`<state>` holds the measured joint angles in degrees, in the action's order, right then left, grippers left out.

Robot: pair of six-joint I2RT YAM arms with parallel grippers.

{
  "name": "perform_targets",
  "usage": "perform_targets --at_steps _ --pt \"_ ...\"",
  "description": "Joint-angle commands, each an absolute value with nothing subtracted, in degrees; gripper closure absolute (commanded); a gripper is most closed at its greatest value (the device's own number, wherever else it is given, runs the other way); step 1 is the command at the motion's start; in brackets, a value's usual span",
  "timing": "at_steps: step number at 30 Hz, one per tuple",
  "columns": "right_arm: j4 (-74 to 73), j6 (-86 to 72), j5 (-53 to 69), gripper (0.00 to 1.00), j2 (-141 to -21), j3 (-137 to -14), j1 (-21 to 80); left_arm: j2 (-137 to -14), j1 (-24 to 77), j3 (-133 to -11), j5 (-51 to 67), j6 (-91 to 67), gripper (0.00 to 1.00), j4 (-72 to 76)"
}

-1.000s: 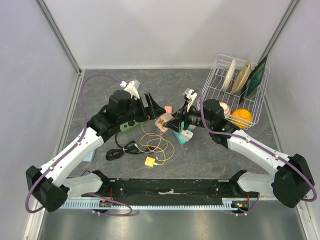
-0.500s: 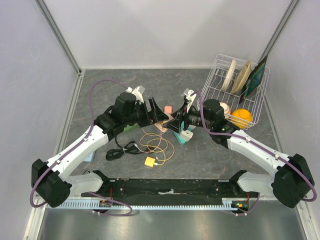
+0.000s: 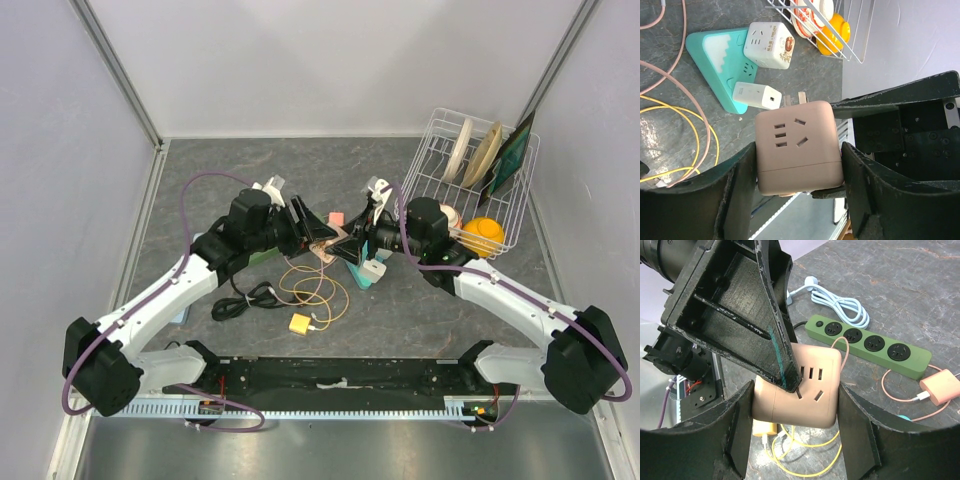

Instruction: Insert the plug

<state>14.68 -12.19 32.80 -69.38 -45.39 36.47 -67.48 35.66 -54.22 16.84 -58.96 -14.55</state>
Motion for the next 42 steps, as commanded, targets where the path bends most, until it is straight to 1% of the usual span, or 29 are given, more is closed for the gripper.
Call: perform_targets --at_steps 1,2,3,4,6,7,9,10,12,15,16,17,19,20,21,23,24,26,27,30,31,34,42 --pt "18.64 -9.67 33.75 0.87 -69.96 -47.02 36.65 -66.01 35.77 -54.05 20.74 -64.33 0.70 -9.93" --pt "18.02 -9.41 33.49 0.78 -69.96 -47.11 36.65 -65.74 35.77 -53.97 20.22 -64.42 0.84 -10.02" --pt "17.67 -8.80 32.88 0.69 -70.05 -47.20 36.56 -65.48 35.77 -53.88 19.95 -64.60 0.90 -10.02" --pt "16.45 -8.44 32.61 0.52 -69.96 -47.72 36.56 -64.87 35.77 -53.62 19.34 -64.77 0.97 -10.28" --pt "15.12 -7.56 31.47 0.35 -69.44 -48.34 36.65 -64.34 35.77 -53.44 17.06 -65.30 0.98 -11.33" --pt "14.33 -6.17 30.94 0.18 -69.09 -48.95 36.74 -63.99 35.77 -53.26 16.35 -65.30 0.98 -11.77" --pt "10.39 -3.97 29.01 0.04 -67.69 -50.00 37.09 -63.63 35.60 -53.00 14.51 -66.09 0.98 -12.56" --pt "8.72 -1.69 26.74 0.02 -67.24 -51.31 37.52 -63.63 35.60 -52.91 14.15 -66.18 0.98 -12.66" --pt "3.97 -0.44 24.71 0.02 -65.40 -52.47 38.05 -63.89 35.07 -53.00 13.10 -66.53 0.98 -13.27" --pt "1.23 7.01 19.44 0.02 -61.72 -52.04 40.42 -64.68 34.19 -53.87 13.80 -66.80 0.98 -14.23" --pt "0.53 9.12 16.99 0.02 -60.66 -50.99 42.95 -64.86 34.10 -54.83 13.80 -66.80 0.98 -15.11" --pt "0.18 12.45 12.00 0.02 -59.69 -50.45 44.54 -64.95 34.01 -55.28 13.71 -66.71 0.98 -15.55" --pt "0.26 15.89 7.49 0.02 -56.96 -48.96 49.54 -65.30 33.93 -56.68 13.27 -66.62 0.98 -17.65" --pt "0.52 18.17 1.99 0.02 -56.34 -48.61 51.22 -65.48 33.84 -57.30 12.84 -66.88 0.98 -18.80" --pt "0.70 19.15 0.28 0.02 -55.64 -48.43 52.89 -66.09 33.75 -58.09 12.92 -66.71 0.98 -19.77" --pt "0.62 21.70 -4.29 0.02 -55.72 -48.43 56.94 -66.71 33.66 -60.11 13.09 -66.53 0.98 -22.22" --pt "0.79 23.54 -9.18 0.02 -56.51 -48.51 58.17 -66.80 33.66 -60.47 13.44 -66.45 0.98 -22.41" --pt "1.05 25.83 -13.78 0.02 -58.09 -49.04 62.04 -66.97 33.66 -60.91 13.88 -66.62 0.98 -22.76" --pt "1.14 27.06 -18.58 0.02 -60.18 -49.30 63.53 -66.89 33.75 -60.91 14.15 -67.23 0.98 -22.85" --pt "5.34 31.63 -26.96 0.02 -64.41 -49.22 68.19 -66.36 33.66 -60.91 14.15 -67.59 0.98 -22.76" --pt "8.84 33.38 -30.64 0.02 -65.21 -48.35 69.51 -66.10 33.66 -60.91 14.15 -67.59 0.98 -22.76" --pt "15.00 34.89 -34.70 0.02 -67.49 -46.94 70.31 -65.48 33.66 -60.82 14.24 -67.59 0.98 -22.85" --pt "20.21 35.59 -34.63 0.02 -72.06 -46.85 70.49 -64.34 33.57 -59.85 15.03 -68.64 0.98 -22.33"
